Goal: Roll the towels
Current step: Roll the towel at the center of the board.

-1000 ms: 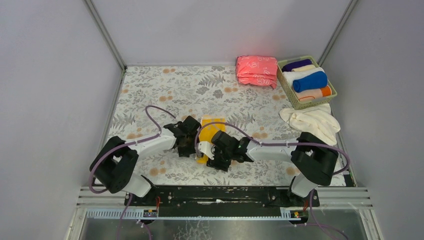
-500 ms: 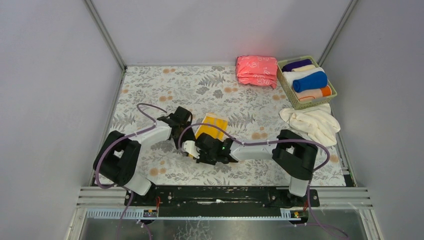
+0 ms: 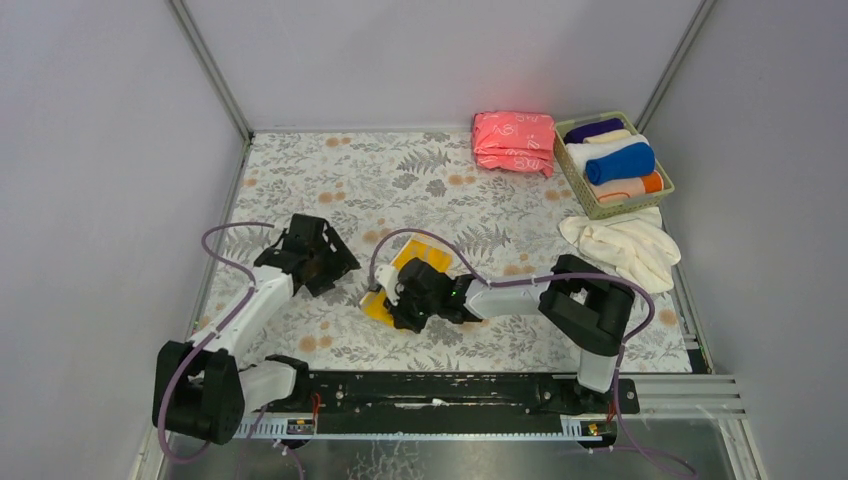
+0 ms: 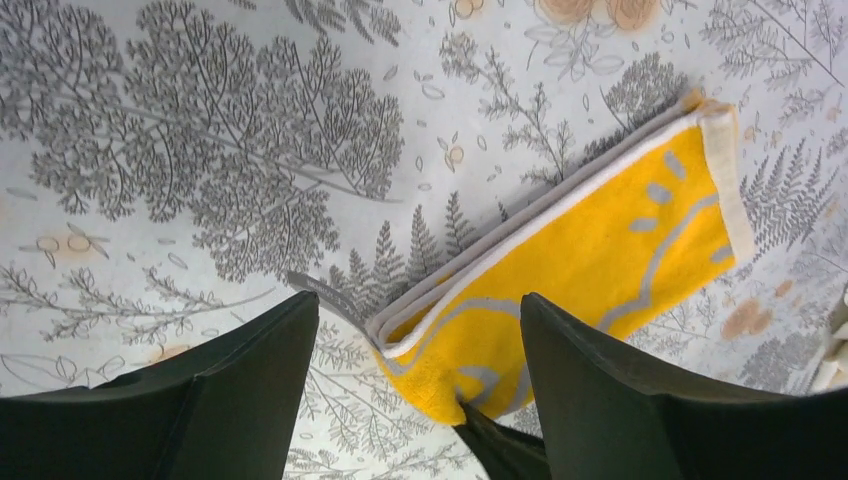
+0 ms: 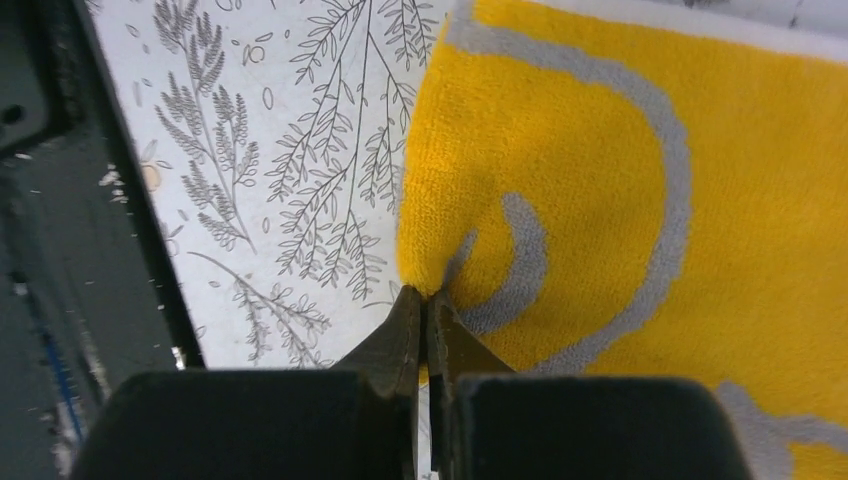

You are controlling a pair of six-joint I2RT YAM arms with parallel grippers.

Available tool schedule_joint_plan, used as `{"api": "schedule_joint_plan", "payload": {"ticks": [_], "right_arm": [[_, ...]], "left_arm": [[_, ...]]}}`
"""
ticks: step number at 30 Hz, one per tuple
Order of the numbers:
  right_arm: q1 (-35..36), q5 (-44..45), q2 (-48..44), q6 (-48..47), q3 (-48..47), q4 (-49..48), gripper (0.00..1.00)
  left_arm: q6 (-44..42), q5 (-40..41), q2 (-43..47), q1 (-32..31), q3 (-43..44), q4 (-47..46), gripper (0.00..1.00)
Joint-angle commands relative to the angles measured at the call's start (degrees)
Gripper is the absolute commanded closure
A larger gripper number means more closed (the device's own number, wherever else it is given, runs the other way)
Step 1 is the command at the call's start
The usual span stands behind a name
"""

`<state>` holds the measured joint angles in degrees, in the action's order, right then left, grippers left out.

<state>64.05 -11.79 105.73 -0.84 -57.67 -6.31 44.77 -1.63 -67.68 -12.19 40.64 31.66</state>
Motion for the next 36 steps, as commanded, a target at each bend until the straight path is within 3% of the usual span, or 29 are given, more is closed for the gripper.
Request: {"api": "schedule_joint_plan", "payload": {"ticks": [1, 6, 12, 17, 29, 36], "right_arm": [[-3.5, -11.0, -2.9, 13.9, 7.2, -12.5, 1.0], [-6.3, -15.6, -2.8, 24.4, 11.6, -22.7, 1.0], [-9.0, -21.3, 0.1, 35.2, 15.3, -33.0, 1.0], [-10.4, -22.2, 1.5, 39.2, 16.4, -35.9, 1.0], [-12.5, -23.0, 6.3, 50.6, 18.3, -45.3, 1.0], [-12.7, -23.5, 7.5, 52.8, 19.7, -49.3, 0.99]], "left_arm": [[2.2, -4.6, 4.6, 0.4, -4.0, 4.0, 0.26], [4.9, -10.1, 8.1, -0.3, -7.9, 4.1, 0.26], [8.9, -10.7, 8.8, -4.2, -9.0, 3.0, 0.26], [11.0, -9.6, 6.1, -6.8, -9.6, 0.0, 0.28], [14.5, -7.1, 3.2, -8.7, -12.2, -4.3, 0.44], [14.5, -4.3, -2.3, -9.4, -10.4, -8.0, 0.6]]}}
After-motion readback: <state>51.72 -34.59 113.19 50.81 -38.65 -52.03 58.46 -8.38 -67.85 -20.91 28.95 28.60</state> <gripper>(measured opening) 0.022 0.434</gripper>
